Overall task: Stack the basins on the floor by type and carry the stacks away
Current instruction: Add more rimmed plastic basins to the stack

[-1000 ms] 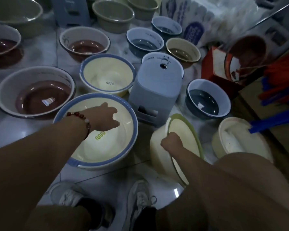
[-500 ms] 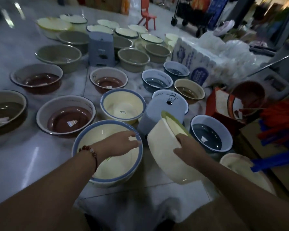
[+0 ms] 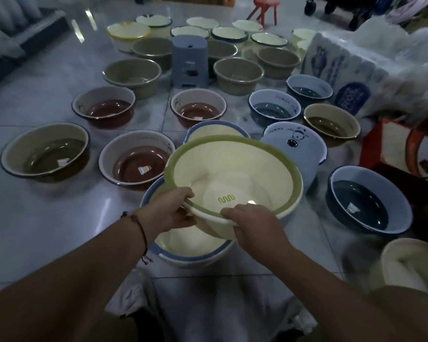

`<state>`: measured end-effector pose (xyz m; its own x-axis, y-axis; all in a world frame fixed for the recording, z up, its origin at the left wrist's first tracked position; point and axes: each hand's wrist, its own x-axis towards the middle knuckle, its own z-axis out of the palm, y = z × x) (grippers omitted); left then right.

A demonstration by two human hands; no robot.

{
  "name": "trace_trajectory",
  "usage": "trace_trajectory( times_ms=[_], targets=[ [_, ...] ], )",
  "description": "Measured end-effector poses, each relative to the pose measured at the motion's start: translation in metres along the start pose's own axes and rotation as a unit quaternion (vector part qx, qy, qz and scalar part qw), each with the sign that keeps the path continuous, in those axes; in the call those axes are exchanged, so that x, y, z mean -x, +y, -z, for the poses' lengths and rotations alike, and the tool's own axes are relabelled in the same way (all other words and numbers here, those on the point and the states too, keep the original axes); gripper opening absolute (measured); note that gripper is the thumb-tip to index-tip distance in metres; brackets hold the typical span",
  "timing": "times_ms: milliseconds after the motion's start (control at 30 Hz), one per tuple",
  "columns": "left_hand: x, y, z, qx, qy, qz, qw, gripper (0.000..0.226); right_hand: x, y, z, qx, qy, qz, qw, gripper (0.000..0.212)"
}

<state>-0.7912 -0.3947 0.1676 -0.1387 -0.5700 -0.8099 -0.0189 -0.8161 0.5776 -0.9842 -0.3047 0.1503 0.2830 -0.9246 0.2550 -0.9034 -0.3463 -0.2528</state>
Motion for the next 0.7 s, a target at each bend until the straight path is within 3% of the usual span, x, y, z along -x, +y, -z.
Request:
trace_trajectory(
  times_ms=[100,200,267,367,433,533,567,633,700],
  targets=[
    [-0.003,-0.001,0.012,0.019,0.040,-0.022,0.999,0.027,-0.011,-0.001,-0.009,-0.019,-0.027,-0.003,0.999,0.035],
    [-0.005,-0.001,0.028,0.024,0.085,-0.027,0.996,0.020,-0.022,0.001,-0.009,-0.057,-0.104,-0.083,0.989,0.076],
    [-0.005,-0.002,0.038,0.025,0.103,-0.023,0.994,0.009,-0.028,0.011,-0.006,-0.086,-0.075,-0.160,0.981,0.078],
    [-0.005,-0.004,0.054,0.024,0.110,-0.018,0.993,0.004,-0.032,0.041,-0.005,-0.086,0.000,-0.286,0.954,0.066],
    [-0.006,-0.006,0.064,0.032,0.109,-0.018,0.993,0.004,-0.031,0.055,-0.005,-0.208,0.016,-0.398,0.894,0.066],
    [-0.005,-0.010,0.076,0.043,0.105,-0.020,0.993,0.005,-0.031,0.057,-0.009,-0.469,-0.014,-0.530,0.706,0.056],
    [-0.005,-0.011,0.078,0.043,0.105,-0.022,0.993,0.005,-0.031,0.057,-0.014,-0.490,-0.042,-0.537,0.686,0.044],
    [-0.005,-0.013,0.083,0.050,0.102,-0.025,0.993,0.006,-0.033,0.057,-0.028,-0.496,-0.068,-0.531,0.683,0.026],
    [-0.008,-0.014,0.089,0.059,0.097,-0.032,0.993,0.002,-0.037,0.054,-0.040,-0.506,-0.056,-0.532,0.677,0.026]
  ],
)
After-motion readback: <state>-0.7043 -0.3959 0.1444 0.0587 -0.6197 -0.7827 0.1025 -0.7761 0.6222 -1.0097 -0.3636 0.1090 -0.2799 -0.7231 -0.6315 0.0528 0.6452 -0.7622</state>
